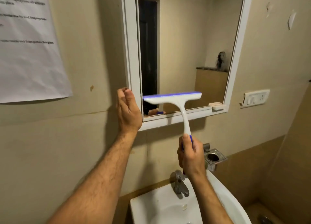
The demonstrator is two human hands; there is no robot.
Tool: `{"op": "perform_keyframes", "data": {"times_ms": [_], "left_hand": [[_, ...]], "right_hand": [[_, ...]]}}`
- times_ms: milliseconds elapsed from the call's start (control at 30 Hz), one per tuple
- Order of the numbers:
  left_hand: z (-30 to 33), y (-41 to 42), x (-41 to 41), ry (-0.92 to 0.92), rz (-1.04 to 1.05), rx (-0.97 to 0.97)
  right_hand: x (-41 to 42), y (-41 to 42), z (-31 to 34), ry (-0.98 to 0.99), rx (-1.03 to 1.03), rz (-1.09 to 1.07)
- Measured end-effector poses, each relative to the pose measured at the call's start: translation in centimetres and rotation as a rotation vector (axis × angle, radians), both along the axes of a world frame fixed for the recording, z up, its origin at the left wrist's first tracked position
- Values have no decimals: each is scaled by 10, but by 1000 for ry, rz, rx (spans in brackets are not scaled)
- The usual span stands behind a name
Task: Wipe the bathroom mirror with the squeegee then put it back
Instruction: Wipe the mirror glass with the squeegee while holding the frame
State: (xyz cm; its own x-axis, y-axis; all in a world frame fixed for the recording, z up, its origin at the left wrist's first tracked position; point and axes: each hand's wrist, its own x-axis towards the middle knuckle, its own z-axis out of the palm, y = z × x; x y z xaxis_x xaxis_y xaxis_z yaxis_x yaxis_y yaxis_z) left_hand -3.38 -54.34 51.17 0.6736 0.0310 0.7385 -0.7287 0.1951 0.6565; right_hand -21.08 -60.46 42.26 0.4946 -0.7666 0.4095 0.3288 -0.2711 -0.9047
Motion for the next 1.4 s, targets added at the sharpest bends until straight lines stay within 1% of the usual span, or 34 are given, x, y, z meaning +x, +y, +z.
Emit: {"op": "perform_keyframes", "data": {"times_ms": [100,300,400,567,667,767,867,1067,1200,1300,1400], "left_hand": [[-1,-1,4,-1,36,-21],[-4,-4,6,16,66,-44],[-4,-3,5,12,89,-33],[-7,-2,3,6,155,-16],[-7,-1,3,1,185,-2],[-7,-1,3,-14,203,8],[-7,-2,3,-10,211,7],[-7,0,0,-9,197,2],[-6,2,-1,15,182,20],[-5,5,-5,22,172,20],[2,11,-9,17,155,22]], "right_hand": [[2,-3,6,20,-50,-24],[-15,5,-30,89,-53,-21],[-20,3,-25,114,-65,-25],[-15,-1,0,98,-60,-16],[-14,1,-8,113,-80,-25],[-19,6,-26,117,-54,-5],[-24,6,-29,144,-56,-14],[-20,3,-2,112,-35,-23],[-20,10,-14,121,3,0],[-29,11,-25,161,-7,-17],[-31,8,-13,154,-6,-23]]}}
